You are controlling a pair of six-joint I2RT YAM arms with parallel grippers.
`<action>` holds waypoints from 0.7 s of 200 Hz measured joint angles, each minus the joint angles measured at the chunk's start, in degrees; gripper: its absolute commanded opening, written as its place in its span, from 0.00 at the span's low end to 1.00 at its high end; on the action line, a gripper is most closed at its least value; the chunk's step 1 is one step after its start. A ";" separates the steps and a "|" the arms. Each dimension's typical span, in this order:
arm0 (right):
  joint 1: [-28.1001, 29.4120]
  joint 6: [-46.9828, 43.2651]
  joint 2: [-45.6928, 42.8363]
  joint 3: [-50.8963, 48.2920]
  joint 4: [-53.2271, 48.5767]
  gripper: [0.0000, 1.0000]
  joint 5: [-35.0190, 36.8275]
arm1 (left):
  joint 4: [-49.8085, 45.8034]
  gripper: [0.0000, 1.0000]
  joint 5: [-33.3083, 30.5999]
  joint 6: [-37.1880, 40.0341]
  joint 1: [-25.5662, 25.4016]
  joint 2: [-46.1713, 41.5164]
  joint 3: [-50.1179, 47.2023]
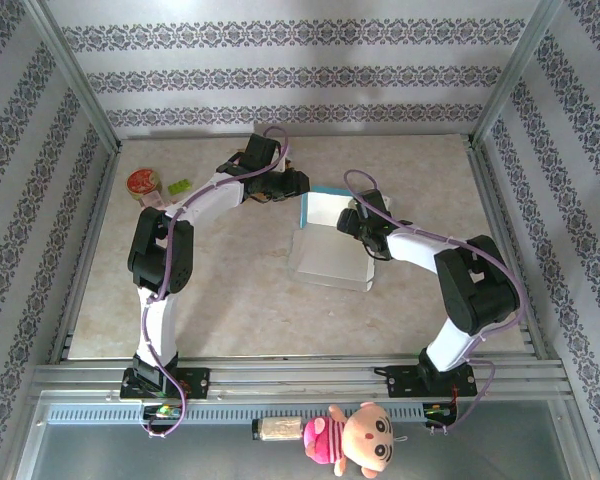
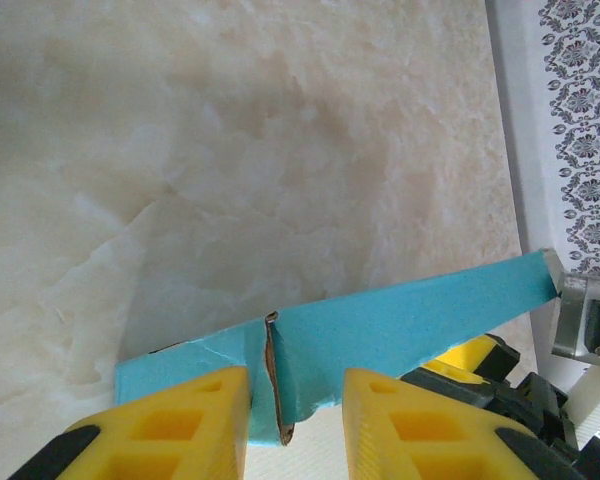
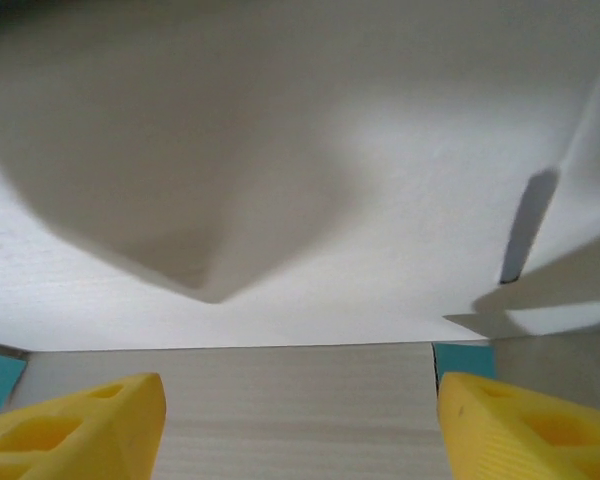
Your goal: Fold the paper box
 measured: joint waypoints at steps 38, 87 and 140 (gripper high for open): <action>0.00 0.61 1.84 -0.22 2.95 0.72 -0.94 | -0.26 0.30 -0.02 0.15 0.00 0.00 -0.24; 0.13 -0.44 -3.43 -2.32 0.44 0.81 -1.88 | -0.28 0.29 0.00 0.42 -0.02 0.00 -0.33; -0.28 -6.03 -23.96 -9.88 -4.07 0.94 1.46 | -0.50 0.29 0.02 0.81 -0.04 -0.33 -0.66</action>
